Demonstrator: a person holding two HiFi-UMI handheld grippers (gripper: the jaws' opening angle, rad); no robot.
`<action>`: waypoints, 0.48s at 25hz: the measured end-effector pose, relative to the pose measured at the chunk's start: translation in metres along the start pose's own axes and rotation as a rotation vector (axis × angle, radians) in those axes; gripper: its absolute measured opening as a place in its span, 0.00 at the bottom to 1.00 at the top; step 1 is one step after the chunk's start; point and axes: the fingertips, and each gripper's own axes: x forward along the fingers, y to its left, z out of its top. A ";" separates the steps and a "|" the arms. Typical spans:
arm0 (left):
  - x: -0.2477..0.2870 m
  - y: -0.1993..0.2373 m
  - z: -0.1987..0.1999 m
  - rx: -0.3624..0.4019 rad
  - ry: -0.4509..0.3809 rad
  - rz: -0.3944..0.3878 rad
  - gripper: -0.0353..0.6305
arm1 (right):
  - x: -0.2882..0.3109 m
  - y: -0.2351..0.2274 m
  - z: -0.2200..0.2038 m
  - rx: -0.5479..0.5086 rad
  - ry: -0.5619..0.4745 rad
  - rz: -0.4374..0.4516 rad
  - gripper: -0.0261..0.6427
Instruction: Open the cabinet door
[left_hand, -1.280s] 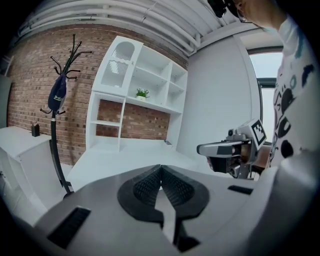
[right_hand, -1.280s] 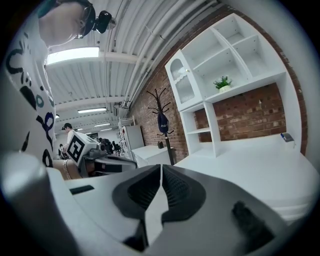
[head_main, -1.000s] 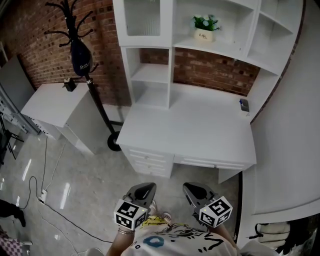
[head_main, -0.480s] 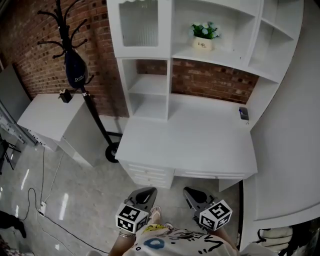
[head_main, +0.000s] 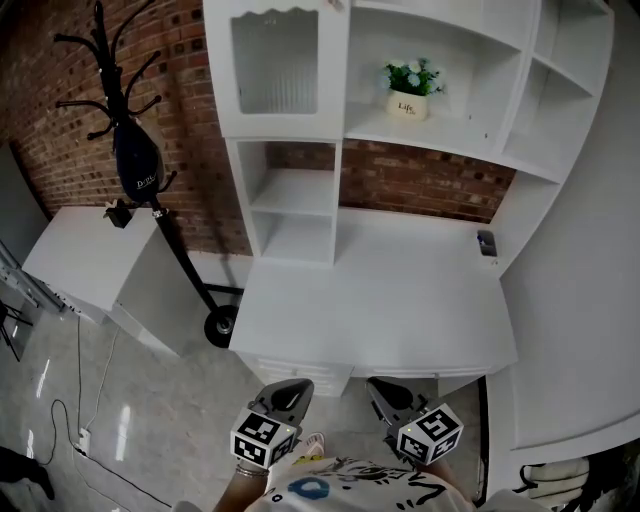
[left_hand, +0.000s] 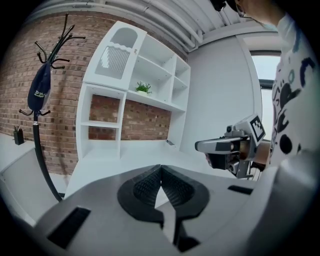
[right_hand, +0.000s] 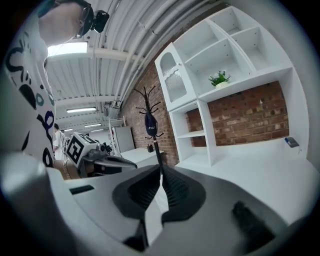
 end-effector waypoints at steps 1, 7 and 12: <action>0.002 0.005 0.001 -0.002 -0.002 -0.003 0.07 | 0.005 -0.001 0.002 0.000 -0.002 -0.004 0.08; 0.013 0.031 0.014 0.004 -0.016 -0.029 0.07 | 0.031 -0.006 0.014 0.009 -0.007 -0.018 0.08; 0.017 0.050 0.018 0.004 -0.028 -0.043 0.07 | 0.050 -0.008 0.022 0.003 -0.015 -0.035 0.08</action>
